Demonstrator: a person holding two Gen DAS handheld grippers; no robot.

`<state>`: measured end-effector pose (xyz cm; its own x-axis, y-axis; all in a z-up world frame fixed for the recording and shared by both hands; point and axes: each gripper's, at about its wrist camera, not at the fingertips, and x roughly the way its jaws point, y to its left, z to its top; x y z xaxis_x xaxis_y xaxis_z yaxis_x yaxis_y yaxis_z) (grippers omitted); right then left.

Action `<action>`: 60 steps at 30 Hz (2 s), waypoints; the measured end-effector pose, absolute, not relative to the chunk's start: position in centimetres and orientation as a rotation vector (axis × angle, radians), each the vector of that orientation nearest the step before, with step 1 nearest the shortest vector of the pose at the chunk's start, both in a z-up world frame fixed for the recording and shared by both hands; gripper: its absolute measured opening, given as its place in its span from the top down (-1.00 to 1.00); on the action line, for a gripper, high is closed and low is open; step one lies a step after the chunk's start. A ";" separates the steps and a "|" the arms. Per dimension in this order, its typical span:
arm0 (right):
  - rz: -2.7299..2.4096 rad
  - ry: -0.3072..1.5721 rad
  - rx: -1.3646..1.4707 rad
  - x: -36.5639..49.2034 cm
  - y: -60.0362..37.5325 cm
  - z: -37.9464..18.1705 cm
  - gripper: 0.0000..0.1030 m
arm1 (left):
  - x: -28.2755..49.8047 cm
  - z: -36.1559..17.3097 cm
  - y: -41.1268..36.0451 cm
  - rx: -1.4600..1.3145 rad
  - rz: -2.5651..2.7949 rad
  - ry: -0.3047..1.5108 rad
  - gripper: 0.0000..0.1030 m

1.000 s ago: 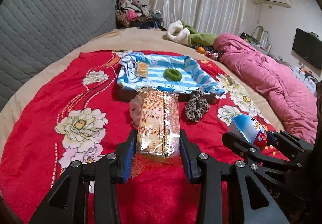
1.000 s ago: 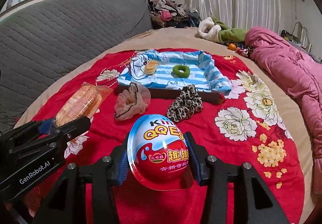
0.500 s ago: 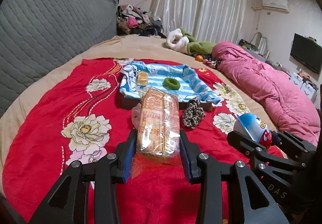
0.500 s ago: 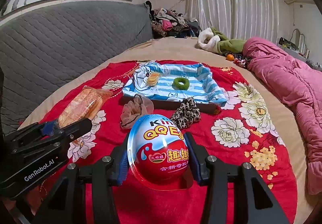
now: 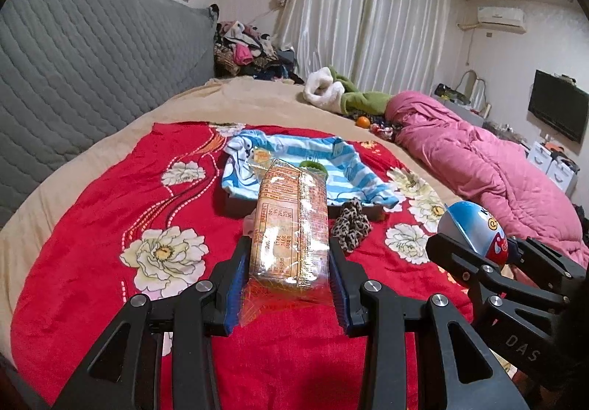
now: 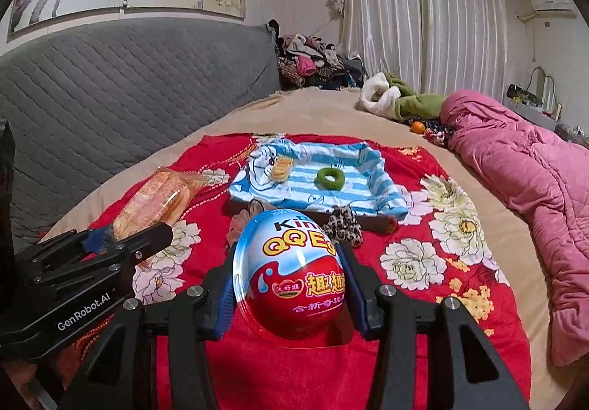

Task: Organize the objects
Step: 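Lift the wafer packet with left tool while right tool lifts the Kinder egg, then carry the wafer packet and Kinder egg over the striped tray and lower them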

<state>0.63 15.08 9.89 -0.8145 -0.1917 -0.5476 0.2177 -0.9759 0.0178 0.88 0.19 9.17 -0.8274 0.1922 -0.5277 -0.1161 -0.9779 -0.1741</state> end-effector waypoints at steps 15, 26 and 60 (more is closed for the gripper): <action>-2.804 0.092 0.762 -0.9 14.4 12.3 0.04 | -1.5 10.4 0.3 -0.810 2.856 -0.179 0.21; -2.816 0.079 0.741 -3.1 14.5 13.1 0.04 | -3.8 10.8 0.4 -0.810 2.864 -0.162 0.21; -2.832 0.044 0.714 -10.0 15.2 14.0 0.04 | -11.4 12.2 2.5 -0.796 2.865 -0.117 0.21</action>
